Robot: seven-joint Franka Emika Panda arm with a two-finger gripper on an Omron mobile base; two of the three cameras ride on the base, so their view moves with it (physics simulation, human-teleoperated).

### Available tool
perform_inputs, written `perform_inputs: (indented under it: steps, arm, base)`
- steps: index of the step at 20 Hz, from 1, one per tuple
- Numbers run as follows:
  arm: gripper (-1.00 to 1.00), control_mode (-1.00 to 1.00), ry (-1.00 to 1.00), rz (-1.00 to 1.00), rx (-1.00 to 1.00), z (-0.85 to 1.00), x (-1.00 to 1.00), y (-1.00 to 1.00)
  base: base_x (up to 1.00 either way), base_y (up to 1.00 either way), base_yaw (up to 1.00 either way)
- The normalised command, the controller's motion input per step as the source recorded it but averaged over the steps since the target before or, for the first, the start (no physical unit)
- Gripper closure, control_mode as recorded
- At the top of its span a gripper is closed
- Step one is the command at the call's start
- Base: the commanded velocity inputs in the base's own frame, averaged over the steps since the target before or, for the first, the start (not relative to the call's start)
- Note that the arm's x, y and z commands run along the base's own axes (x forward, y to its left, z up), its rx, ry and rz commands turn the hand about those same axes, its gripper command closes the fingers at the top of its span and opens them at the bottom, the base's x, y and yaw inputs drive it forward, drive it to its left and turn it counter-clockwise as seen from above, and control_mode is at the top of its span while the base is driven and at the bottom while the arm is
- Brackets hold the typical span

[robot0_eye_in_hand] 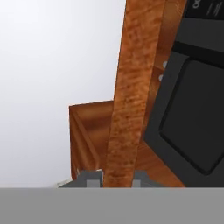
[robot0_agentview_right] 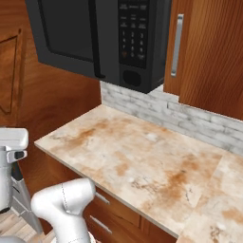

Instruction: Move the cutting board and knife to the sink. Then move spray from the cabinet to the counter.

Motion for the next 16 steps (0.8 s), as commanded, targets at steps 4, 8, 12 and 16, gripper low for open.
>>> perform_inputs:
  steps: [4,8,12,16]
  arm:
    - [1.00,1.00,0.00,0.00,0.00,0.00,0.00,0.00]
    - [1.00,1.00,0.00,0.00,0.00,0.00,0.00,0.00]
    - [1.00,1.00,0.00,0.00,0.00,0.00,0.00,0.00]
    - [1.00,1.00,0.00,0.00,0.00,0.00,0.00,0.00]
  base:
    - [-0.42,0.22,-0.01]
    - [-0.86,0.37,0.00]
    - [0.01,0.85,-0.01]
    - [1.00,1.00,-0.09]
